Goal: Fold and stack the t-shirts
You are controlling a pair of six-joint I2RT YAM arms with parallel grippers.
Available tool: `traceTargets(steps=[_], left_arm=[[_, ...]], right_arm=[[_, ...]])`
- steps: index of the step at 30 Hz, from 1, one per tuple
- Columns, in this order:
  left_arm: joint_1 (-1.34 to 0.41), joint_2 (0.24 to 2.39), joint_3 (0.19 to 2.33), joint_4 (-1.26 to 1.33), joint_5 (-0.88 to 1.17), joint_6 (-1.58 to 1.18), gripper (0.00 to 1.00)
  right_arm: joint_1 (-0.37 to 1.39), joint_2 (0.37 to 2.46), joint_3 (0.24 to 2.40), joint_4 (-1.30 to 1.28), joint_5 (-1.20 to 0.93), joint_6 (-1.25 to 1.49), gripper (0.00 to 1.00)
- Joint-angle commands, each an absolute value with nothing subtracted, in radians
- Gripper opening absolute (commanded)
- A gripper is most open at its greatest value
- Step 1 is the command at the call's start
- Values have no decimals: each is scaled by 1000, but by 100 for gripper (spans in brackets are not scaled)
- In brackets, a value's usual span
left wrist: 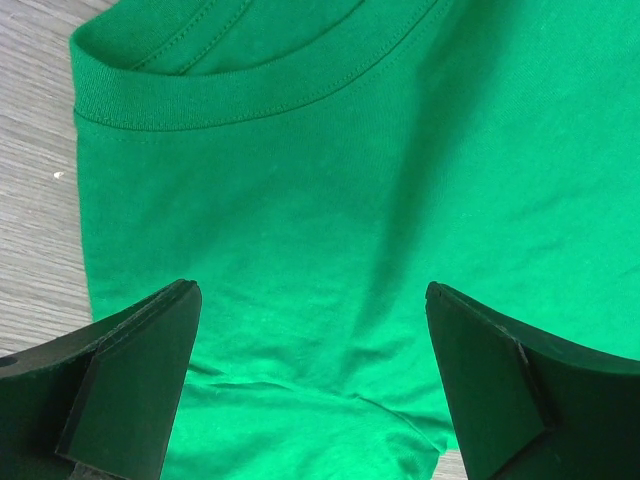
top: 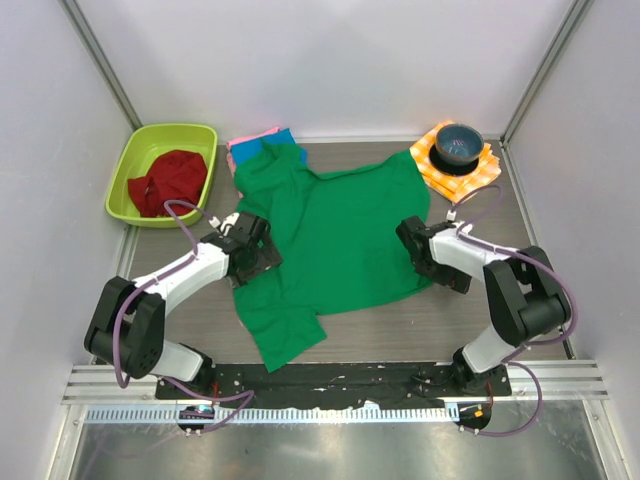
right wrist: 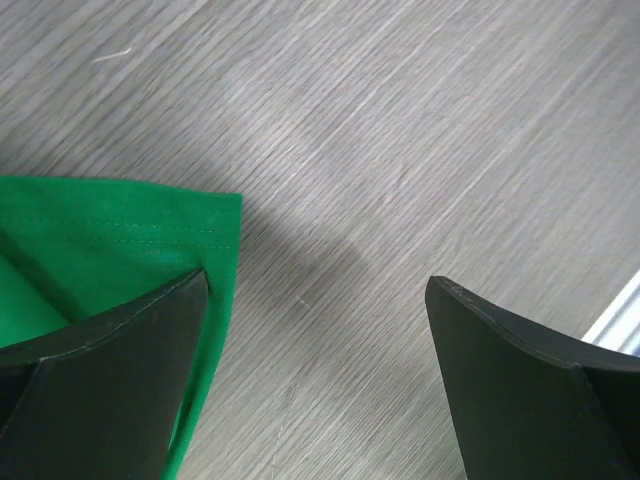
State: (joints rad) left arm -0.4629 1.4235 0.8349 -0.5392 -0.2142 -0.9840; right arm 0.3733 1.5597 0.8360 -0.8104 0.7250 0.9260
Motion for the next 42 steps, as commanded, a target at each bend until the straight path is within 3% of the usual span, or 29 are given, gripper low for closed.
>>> traceTargets(steps=[1,9,21,31,35,40,42], left_arm=[[-466,1425,850,-515,-204,-971,100],[-466,1417,850,-523,-202,-968,100],[-466,1417,845,-526,-210,-962,100],[-483,1292,865,-663,-196,-948,100],[-514,1206,835,-735,-157,-966,100],[-592,1068,738,-784,-140,-1051,100],[-641,1013,706,-804,-129,-1095,100]], right_arm=[[377,1690,867,-1076,804,1132,97],[445,1848,899,-1259,781,1285,98],[666,1781,982,-1508,801,1555,97],[666,1707,1199,-1505,978,1433,96],[664,1661,1190,-1309,1026,1263,100],[651,1334,935,-746,815,844,100],[618,1238,844,-645,699,722,100]])
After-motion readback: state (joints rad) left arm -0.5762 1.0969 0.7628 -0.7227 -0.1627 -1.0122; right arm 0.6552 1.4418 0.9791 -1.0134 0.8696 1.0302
